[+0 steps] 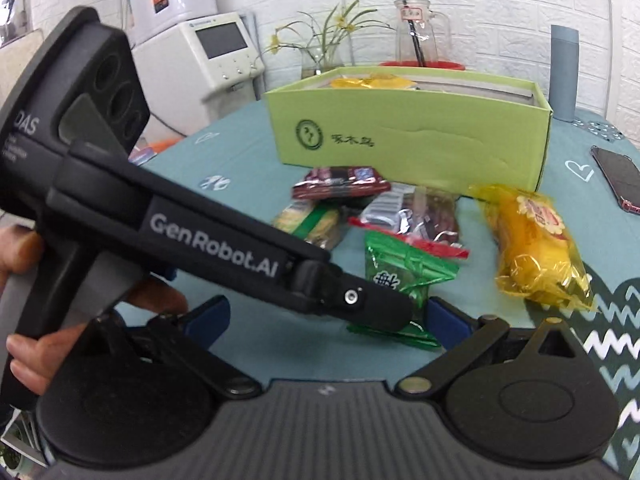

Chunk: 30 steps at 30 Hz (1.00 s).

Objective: Organize snacks
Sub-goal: 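Grasp the small green snack packet with the left gripper, then carry the green snack packet into the green box and release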

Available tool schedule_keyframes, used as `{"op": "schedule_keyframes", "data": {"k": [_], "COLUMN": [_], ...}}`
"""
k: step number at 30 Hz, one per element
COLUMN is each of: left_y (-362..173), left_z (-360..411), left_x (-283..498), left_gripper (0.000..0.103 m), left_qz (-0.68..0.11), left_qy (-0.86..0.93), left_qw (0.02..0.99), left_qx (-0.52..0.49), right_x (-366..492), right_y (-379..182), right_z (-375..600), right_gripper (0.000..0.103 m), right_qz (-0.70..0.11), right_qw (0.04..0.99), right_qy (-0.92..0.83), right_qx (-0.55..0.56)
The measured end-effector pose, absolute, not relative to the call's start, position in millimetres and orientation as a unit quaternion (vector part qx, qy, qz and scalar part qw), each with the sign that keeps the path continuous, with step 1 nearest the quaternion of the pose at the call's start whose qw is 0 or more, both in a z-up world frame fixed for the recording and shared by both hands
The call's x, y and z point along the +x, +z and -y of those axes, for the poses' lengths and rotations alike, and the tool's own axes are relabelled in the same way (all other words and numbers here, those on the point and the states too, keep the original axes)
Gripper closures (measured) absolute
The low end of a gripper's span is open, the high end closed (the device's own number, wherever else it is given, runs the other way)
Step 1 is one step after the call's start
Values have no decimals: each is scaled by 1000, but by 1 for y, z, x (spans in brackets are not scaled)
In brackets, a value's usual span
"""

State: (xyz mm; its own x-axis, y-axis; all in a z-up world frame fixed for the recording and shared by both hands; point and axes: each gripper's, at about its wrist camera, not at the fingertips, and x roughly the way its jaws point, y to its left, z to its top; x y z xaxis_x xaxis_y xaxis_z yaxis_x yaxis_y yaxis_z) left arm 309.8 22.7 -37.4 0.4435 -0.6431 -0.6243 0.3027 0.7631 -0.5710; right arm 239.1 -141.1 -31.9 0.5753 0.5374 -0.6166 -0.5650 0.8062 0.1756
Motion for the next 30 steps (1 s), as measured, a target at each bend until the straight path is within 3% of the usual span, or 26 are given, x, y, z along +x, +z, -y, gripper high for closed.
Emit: {"op": "schedule_keyframes", "data": {"k": [7,8,10,15,18,19,20,21,22,28,30], "left_y": [-39,-38,-33,-25,-30,-32,-36,-38,-39,-13,6], "left_z": [-42,-44,-48,-58,-53,-51,-48,-47,-46,-46,-44], "left_x": [248,243,235,236,244,247,250,252,254,280,299], "left_gripper": [96,92,63,59,60,64,70,93,97,97,96], "left_qz": [-436,-432,-421,-399,-409,-414,-419,-421,-419,-398,-382], "left_qy": [-266,-259,-246,-238,-244,-243,-244,-247,-247,-258,-265], "left_qw": [836,840,850,861,855,853,851,849,849,853,860], "left_qx": [-200,-199,-201,-206,-206,-204,-202,-204,-206,-216,-211], "right_x": [187,183,178,182,189,192,194,194,195,220,242], "right_y": [-31,-31,-28,-26,-32,-35,-38,-37,-35,-10,7], "right_z": [125,124,125,133,134,134,132,132,131,137,139], "right_gripper": [1,1,1,1,1,2,10,40,53,54,49], "right_qz": [-331,-330,-324,-316,-325,-328,-332,-327,-328,-300,-278], "right_qw": [879,880,886,900,899,898,897,900,898,906,912], "right_qy": [340,341,331,299,294,292,290,288,293,295,297], "right_qx": [-34,-35,-28,-20,-13,-11,-11,-15,-24,-38,-46]}}
